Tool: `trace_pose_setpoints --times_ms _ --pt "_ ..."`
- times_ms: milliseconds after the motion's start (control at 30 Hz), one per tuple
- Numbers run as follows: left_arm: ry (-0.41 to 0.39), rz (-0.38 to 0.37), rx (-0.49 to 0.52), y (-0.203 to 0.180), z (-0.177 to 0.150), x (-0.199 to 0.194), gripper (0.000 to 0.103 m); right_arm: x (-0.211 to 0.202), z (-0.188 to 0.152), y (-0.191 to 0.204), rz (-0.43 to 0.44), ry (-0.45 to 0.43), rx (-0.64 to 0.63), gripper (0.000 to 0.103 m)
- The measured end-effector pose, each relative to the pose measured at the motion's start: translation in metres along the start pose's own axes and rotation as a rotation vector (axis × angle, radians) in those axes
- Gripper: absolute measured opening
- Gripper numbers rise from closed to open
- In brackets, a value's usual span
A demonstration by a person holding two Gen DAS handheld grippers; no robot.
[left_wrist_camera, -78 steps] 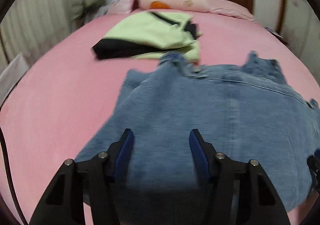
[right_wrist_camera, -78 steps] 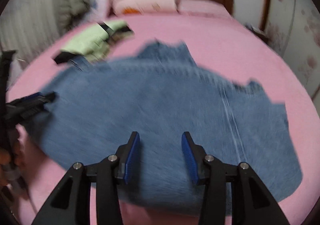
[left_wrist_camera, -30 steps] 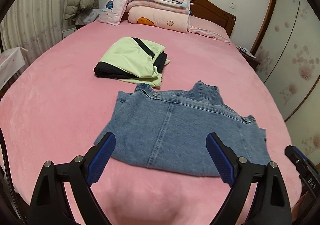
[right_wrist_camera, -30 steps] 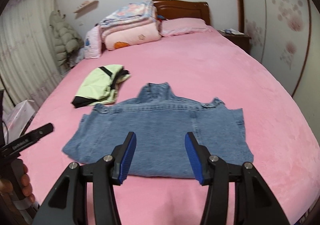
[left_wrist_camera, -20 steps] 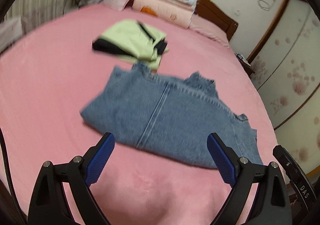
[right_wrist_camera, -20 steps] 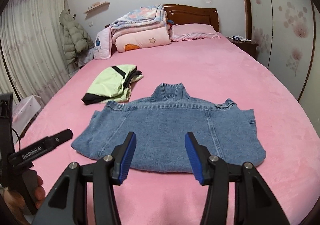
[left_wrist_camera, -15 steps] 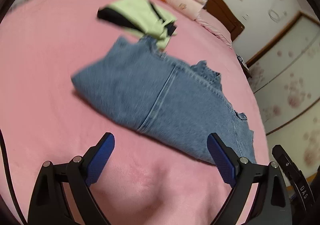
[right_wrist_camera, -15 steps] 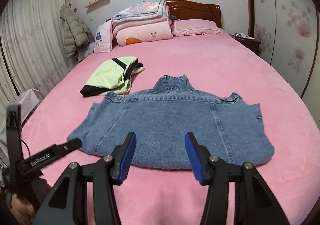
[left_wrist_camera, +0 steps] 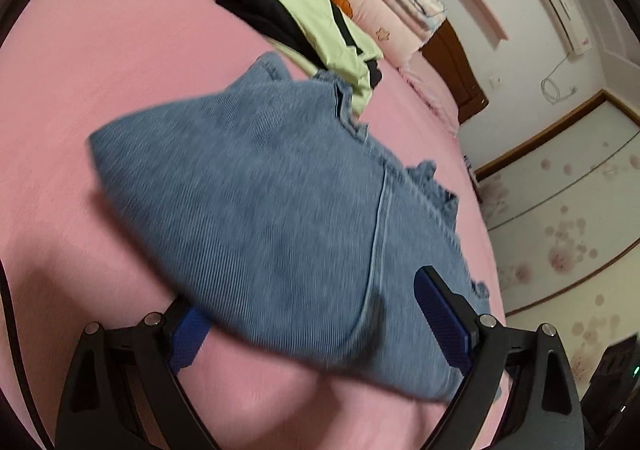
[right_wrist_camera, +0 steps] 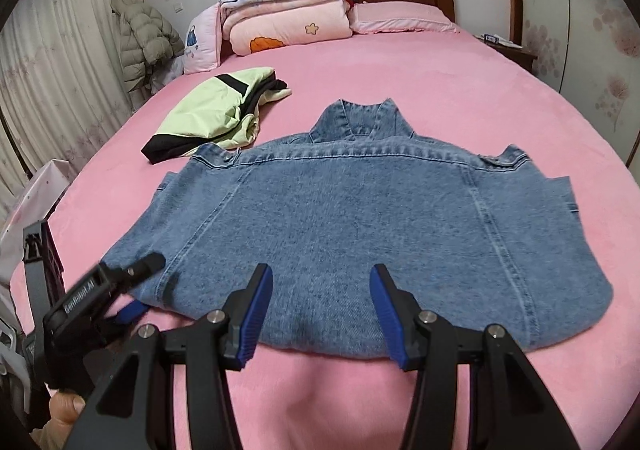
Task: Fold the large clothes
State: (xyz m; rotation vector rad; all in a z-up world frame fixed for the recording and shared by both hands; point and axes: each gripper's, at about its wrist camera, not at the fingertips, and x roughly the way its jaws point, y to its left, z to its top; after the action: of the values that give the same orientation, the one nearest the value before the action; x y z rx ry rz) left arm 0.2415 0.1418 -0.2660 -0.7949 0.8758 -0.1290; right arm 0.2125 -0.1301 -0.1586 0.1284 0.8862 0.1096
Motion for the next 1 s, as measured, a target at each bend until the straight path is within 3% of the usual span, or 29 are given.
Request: trace_pose_setpoints --times_ms 133,233,267,333,367,467,567,700,767,867,1000 --pt "-0.01 -0.022 -0.051 0.001 0.021 0.013 0.093 0.01 0.002 -0.003 -0.006 0.002 -0.001 0.051" --pt "-0.012 -0.051 -0.117 0.002 0.032 0.019 0.092 0.016 0.006 -0.006 -0.005 0.001 -0.004 0.036" --pt "-0.02 -0.055 -0.135 0.001 0.034 0.019 0.085 0.018 0.007 -0.007 -0.009 0.002 -0.005 0.032" --pt "-0.018 -0.016 -0.117 -0.004 0.038 0.022 0.05 0.02 0.011 -0.008 -0.03 -0.003 -0.012 0.029" --pt "-0.011 0.016 -0.083 -0.008 0.04 0.025 0.027 0.022 0.014 -0.009 -0.046 -0.006 -0.018 0.027" --pt "-0.024 0.038 0.013 -0.023 0.043 0.021 0.022 0.031 0.023 -0.008 -0.079 -0.005 -0.044 0.018" --pt "-0.063 0.076 0.126 -0.047 0.042 0.011 0.019 0.046 0.032 -0.008 -0.097 0.001 -0.072 0.014" --pt "-0.137 0.094 0.271 -0.085 0.038 -0.006 0.018 0.078 0.034 -0.007 -0.085 0.067 -0.094 0.008" --pt "-0.172 0.08 0.36 -0.109 0.034 -0.014 0.014 0.102 0.027 -0.011 -0.087 0.143 -0.087 0.008" --pt "-0.198 0.069 0.515 -0.152 0.02 -0.024 0.012 0.11 0.019 -0.014 -0.08 0.148 -0.074 0.008" --pt "-0.21 0.021 0.604 -0.193 0.008 -0.024 0.012 0.106 0.022 -0.032 0.011 0.156 0.024 0.008"
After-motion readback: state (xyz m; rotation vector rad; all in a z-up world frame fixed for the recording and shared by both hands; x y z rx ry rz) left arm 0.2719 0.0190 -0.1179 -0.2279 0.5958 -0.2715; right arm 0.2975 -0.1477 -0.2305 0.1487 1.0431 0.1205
